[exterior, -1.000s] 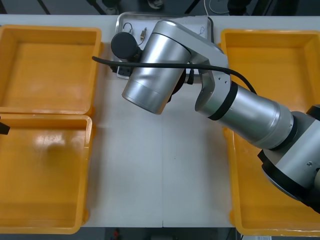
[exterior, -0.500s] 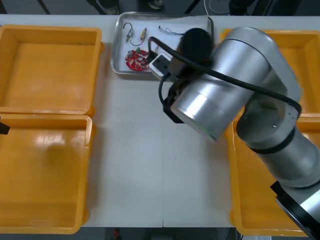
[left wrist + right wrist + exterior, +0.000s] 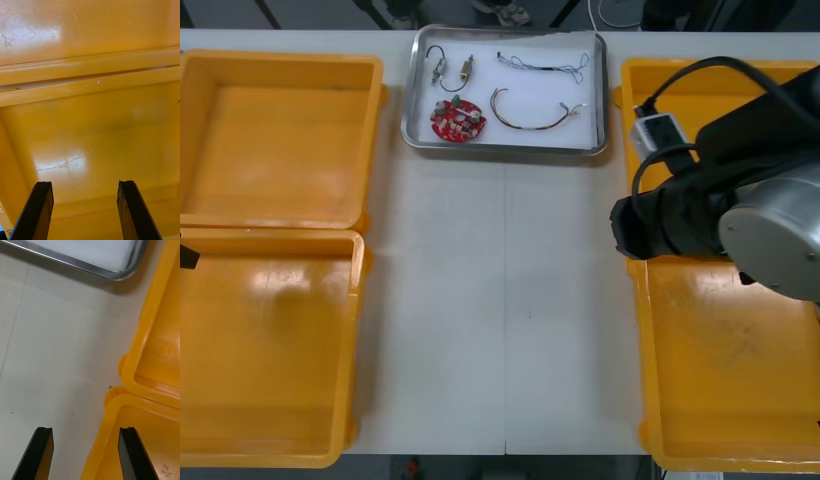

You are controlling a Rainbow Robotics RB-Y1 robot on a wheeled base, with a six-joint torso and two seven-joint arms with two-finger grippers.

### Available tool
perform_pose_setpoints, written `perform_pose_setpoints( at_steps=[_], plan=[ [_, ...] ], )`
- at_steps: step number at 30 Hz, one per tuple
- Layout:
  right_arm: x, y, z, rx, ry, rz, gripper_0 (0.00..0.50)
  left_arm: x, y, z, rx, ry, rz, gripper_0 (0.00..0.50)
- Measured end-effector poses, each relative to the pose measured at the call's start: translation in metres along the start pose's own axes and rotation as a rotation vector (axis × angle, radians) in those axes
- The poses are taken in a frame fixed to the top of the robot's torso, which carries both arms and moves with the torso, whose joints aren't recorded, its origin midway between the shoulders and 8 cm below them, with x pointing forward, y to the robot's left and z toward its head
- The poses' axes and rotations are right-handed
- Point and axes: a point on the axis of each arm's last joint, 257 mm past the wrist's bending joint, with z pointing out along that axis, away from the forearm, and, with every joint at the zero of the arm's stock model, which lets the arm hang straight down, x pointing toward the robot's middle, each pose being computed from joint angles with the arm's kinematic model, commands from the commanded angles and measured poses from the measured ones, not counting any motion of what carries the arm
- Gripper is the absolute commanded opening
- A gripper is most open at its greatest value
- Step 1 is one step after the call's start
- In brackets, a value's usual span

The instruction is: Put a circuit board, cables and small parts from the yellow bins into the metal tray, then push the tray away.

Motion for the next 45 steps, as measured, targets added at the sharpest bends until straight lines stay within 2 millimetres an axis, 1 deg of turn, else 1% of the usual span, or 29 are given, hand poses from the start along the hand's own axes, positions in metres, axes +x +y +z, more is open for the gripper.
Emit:
perform_pose_setpoints(
  at_steps=[4,11,15,19,24,29,33,37,39,43,45],
  plan=[
    [0.011,-0.033,-0.010,-0.002,0.003,0.143,0.500,0.000,0.000,0.000,0.000,0.000,0.000,0.500],
    [0.041,-0.090,-0.027,0.004,0.043,0.277,0.500,0.000,0.000,0.000,0.000,0.000,0.000,0.500],
    [0.054,-0.117,-0.039,0.013,0.042,0.352,0.500,0.000,0.000,0.000,0.000,0.000,0.000,0.500],
    [0.066,-0.139,-0.047,0.034,0.039,0.419,0.500,0.000,0.000,0.000,0.000,0.000,0.000,0.500],
    [0.079,-0.149,-0.046,0.055,0.061,0.437,0.500,0.000,0.000,0.000,0.000,0.000,0.000,0.500],
    [0.095,-0.156,-0.037,0.058,0.114,0.476,0.500,0.000,0.000,0.000,0.000,0.000,0.000,0.500],
    [0.106,-0.158,-0.033,0.060,0.141,0.487,0.500,0.000,0.000,0.000,0.000,0.000,0.000,0.500],
    [0.110,-0.159,-0.034,0.061,0.152,0.481,0.500,0.000,0.000,0.000,0.000,0.000,0.000,0.500],
    [0.111,-0.160,-0.034,0.062,0.154,0.449,0.500,0.000,0.000,0.000,0.000,0.000,0.000,0.500],
    [0.110,-0.164,-0.036,0.065,0.159,0.305,0.500,0.000,0.000,0.000,0.000,0.000,0.000,0.500],
    [0.110,-0.166,-0.037,0.070,0.160,0.279,0.500,0.000,0.000,0.000,0.000,0.000,0.000,0.500]
  ],
)
